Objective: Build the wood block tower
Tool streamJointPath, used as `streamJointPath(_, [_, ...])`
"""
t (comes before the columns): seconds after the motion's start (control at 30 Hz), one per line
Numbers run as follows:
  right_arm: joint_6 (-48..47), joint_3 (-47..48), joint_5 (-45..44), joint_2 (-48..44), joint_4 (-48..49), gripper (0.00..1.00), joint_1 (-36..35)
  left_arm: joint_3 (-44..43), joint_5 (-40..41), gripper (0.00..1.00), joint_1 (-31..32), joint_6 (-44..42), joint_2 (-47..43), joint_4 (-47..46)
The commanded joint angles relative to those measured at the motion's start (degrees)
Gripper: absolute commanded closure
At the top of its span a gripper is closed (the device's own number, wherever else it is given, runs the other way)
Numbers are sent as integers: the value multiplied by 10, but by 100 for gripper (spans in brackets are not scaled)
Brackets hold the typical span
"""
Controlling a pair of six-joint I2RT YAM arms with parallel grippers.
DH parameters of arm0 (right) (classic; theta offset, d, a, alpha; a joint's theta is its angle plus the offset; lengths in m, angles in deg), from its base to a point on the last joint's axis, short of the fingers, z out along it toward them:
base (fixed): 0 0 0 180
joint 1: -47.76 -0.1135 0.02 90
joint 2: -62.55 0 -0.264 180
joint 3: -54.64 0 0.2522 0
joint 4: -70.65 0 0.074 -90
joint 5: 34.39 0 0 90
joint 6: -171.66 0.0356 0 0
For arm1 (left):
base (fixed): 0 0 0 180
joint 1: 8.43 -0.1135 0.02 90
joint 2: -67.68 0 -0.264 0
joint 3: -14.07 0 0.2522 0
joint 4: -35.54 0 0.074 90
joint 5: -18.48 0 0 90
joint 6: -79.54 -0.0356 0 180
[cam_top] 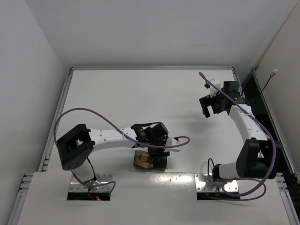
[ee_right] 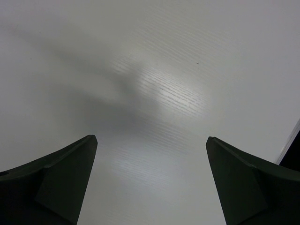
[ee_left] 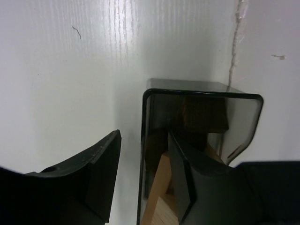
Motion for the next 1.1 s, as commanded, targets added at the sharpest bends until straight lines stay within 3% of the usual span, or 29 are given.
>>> streamJointPath(0.0, [-7, 9, 1, 8, 4, 0, 1, 4, -5, 59, -13, -16, 12, -23])
streamJointPath(0.07, [-7, 9, 1, 8, 4, 0, 1, 5, -5, 59, -19, -22, 20, -28])
streamJointPath(0.17, [-7, 15, 1, 13, 4, 0, 1, 10, -11, 67, -25, -22, 36, -35])
streamJointPath(0.2, [-7, 15, 1, 13, 4, 0, 1, 10, -11, 72, -30, -22, 42, -35])
streamJointPath(0.23, [-7, 15, 1, 13, 4, 0, 1, 10, -11, 88, -30, -22, 42, -42])
streamJointPath(0.27, [-7, 15, 1, 13, -1, 0, 1, 10, -11, 98, -35, -22, 47, -42])
streamJointPath(0.3, [-7, 15, 1, 13, -1, 0, 1, 10, -5, 100, -35, -22, 47, -42])
streamJointPath(0.43, [-7, 15, 1, 13, -1, 0, 1, 20, 26, 100, -49, -6, 28, -42])
streamJointPath(0.5, [-7, 15, 7, 7, -1, 0, 1, 26, 83, 100, -61, 8, 0, -58])
streamJointPath(0.67, [-2, 9, 13, -4, -1, 0, 1, 60, 331, 100, -61, 105, -75, -117])
streamJointPath(0.77, [4, 3, 18, -16, -1, 0, 1, 83, 389, 100, -66, 84, -127, -163])
streamJointPath(0.9, [4, 3, 23, -28, -1, 0, 1, 63, 478, 100, -79, 64, -104, -151])
streamJointPath(1.07, [9, -9, 29, -40, -1, 0, 1, 63, 587, 100, -108, 23, -50, -231])
